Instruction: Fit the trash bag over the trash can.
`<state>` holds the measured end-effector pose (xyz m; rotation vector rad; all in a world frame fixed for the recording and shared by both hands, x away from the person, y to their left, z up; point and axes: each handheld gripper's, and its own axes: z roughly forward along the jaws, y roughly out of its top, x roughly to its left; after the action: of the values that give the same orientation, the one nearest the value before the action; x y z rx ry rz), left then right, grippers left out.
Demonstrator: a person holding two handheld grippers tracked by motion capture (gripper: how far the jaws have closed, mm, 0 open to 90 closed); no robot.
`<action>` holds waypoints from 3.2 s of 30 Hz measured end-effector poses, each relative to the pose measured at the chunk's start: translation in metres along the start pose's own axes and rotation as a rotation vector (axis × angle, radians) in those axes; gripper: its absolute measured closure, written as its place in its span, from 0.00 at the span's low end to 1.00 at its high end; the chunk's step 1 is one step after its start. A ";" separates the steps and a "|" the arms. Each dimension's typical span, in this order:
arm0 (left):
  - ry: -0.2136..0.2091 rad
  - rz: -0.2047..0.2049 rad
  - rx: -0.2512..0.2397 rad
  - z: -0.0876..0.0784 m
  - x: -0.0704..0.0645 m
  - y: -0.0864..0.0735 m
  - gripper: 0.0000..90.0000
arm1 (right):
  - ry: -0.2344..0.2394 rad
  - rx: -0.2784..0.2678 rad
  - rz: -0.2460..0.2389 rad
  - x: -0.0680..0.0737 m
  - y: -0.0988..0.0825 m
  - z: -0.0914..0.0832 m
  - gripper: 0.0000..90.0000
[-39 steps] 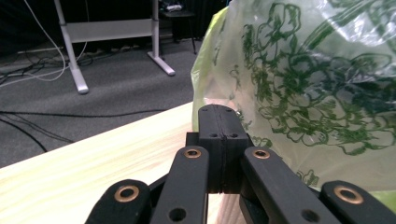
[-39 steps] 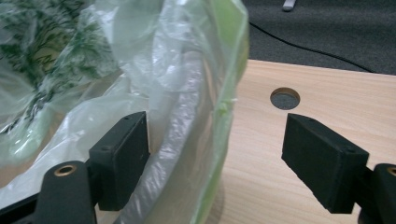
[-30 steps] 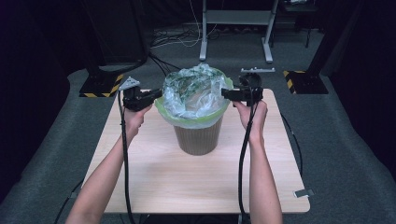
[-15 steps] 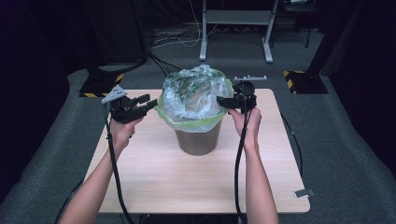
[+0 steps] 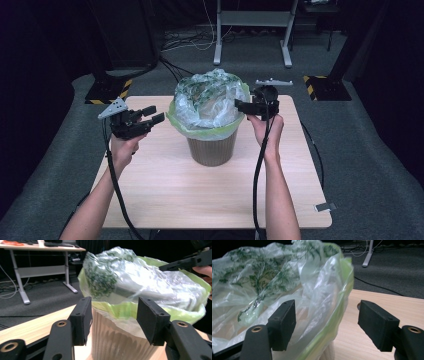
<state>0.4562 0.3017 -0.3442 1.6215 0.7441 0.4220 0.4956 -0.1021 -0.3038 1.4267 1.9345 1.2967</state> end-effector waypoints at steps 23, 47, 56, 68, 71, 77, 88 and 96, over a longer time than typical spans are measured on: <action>0.009 0.025 0.065 0.046 0.004 -0.007 1.00 | 0.004 -0.072 0.069 -0.034 0.014 0.015 0.83; 0.109 0.062 0.125 0.080 0.034 -0.006 1.00 | -0.019 -0.076 -0.002 0.000 -0.048 -0.015 0.78; 0.100 0.050 0.109 0.070 0.033 -0.006 0.97 | 0.043 -0.133 -0.008 -0.014 -0.017 -0.035 0.49; 0.072 0.009 0.116 0.053 0.027 -0.007 0.66 | 0.071 -0.080 -0.105 -0.018 0.024 -0.010 0.48; 0.057 0.017 0.118 0.049 0.024 -0.007 0.63 | 0.095 -0.055 -0.118 -0.018 0.032 0.003 0.52; 0.043 0.032 0.128 0.046 0.019 -0.005 0.61 | 0.079 0.036 -0.120 -0.019 0.038 0.031 0.69; 0.025 0.039 0.146 0.050 0.017 -0.001 0.60 | 0.073 0.185 -0.130 -0.015 0.037 0.054 0.78; 0.012 0.027 0.135 0.042 0.016 -0.001 0.54 | 0.101 0.201 -0.080 -0.022 0.032 0.052 0.46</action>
<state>0.4948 0.2813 -0.3557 1.7583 0.7747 0.4087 0.5602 -0.0978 -0.3059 1.3822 2.2189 1.1869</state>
